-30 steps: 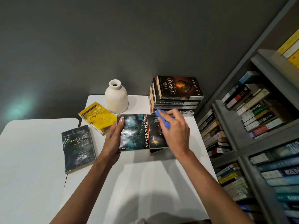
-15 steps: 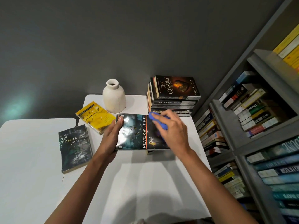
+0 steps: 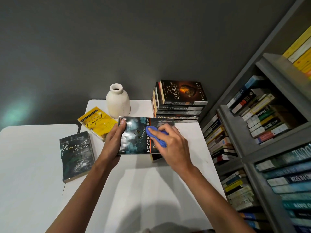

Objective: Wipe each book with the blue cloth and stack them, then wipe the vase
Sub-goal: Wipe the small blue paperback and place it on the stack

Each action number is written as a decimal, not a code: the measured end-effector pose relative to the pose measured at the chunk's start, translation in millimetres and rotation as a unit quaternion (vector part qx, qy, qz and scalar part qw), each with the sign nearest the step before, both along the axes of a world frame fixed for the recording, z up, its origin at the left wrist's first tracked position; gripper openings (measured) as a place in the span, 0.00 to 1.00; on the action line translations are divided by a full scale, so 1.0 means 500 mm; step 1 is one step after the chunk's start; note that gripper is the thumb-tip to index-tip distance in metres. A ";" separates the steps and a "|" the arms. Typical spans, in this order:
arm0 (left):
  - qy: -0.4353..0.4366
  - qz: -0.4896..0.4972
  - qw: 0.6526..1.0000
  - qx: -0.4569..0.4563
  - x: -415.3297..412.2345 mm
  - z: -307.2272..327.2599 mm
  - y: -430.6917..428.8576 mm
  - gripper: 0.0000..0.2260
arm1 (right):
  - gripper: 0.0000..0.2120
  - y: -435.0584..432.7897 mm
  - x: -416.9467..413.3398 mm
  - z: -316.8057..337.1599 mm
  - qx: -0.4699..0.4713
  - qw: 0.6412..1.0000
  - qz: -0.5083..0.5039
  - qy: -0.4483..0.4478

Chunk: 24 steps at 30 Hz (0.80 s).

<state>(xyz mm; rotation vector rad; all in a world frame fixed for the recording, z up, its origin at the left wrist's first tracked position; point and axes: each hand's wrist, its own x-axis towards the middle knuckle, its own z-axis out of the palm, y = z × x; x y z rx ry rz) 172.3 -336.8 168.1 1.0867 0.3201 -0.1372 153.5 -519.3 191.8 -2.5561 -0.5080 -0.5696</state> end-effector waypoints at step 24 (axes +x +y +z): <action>-0.003 0.075 0.997 -0.017 0.011 0.000 0.003 0.20 | 0.14 -0.033 -0.028 -0.030 0.067 0.989 -0.126 -0.025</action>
